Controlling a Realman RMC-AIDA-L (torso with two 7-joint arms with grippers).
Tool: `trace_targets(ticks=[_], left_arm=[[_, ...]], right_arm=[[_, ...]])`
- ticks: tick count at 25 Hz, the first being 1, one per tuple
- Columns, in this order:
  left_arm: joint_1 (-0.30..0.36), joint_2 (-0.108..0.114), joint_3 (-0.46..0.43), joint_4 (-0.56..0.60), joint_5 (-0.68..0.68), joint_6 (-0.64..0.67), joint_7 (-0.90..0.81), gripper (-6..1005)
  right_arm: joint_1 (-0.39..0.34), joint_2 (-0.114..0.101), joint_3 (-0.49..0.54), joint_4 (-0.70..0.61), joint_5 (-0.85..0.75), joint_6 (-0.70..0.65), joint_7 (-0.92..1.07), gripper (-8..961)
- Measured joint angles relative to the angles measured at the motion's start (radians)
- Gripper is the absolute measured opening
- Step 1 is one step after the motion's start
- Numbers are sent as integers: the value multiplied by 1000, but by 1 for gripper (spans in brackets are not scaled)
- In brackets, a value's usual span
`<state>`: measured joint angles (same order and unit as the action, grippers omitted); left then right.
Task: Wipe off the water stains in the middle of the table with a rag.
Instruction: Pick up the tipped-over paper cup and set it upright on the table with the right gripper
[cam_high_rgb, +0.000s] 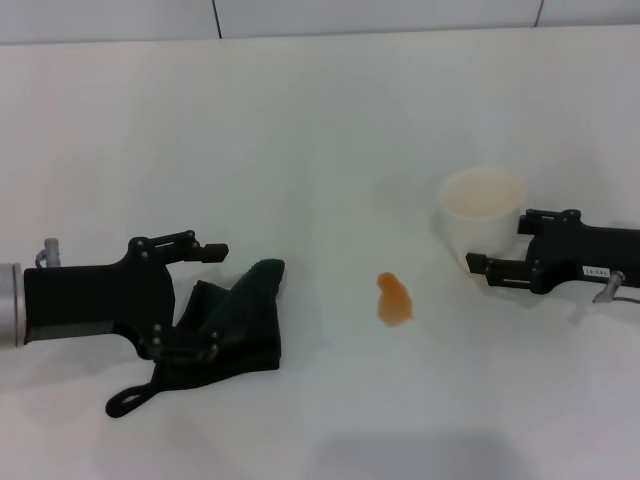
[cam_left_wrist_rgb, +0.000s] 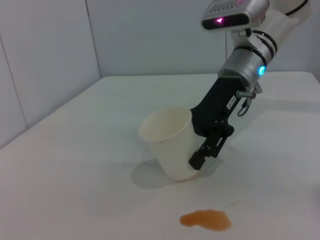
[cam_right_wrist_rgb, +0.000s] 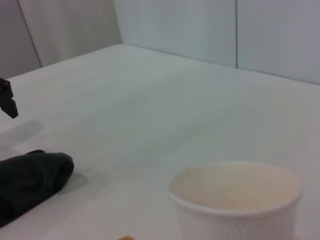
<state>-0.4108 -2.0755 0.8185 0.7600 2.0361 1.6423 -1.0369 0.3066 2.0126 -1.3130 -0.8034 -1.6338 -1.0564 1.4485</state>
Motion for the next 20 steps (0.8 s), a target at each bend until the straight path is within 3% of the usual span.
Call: trace_targets(ticks=[14,20], left_arm=[[-4,0,-3,7,-1,7,-11,875],[-6,0,-3,7,-2,7,-11,875]], right_arm=[[-8,-2,3,15,2,-4,2,690],[-13,-5,3,13,-6,-14,5,781]])
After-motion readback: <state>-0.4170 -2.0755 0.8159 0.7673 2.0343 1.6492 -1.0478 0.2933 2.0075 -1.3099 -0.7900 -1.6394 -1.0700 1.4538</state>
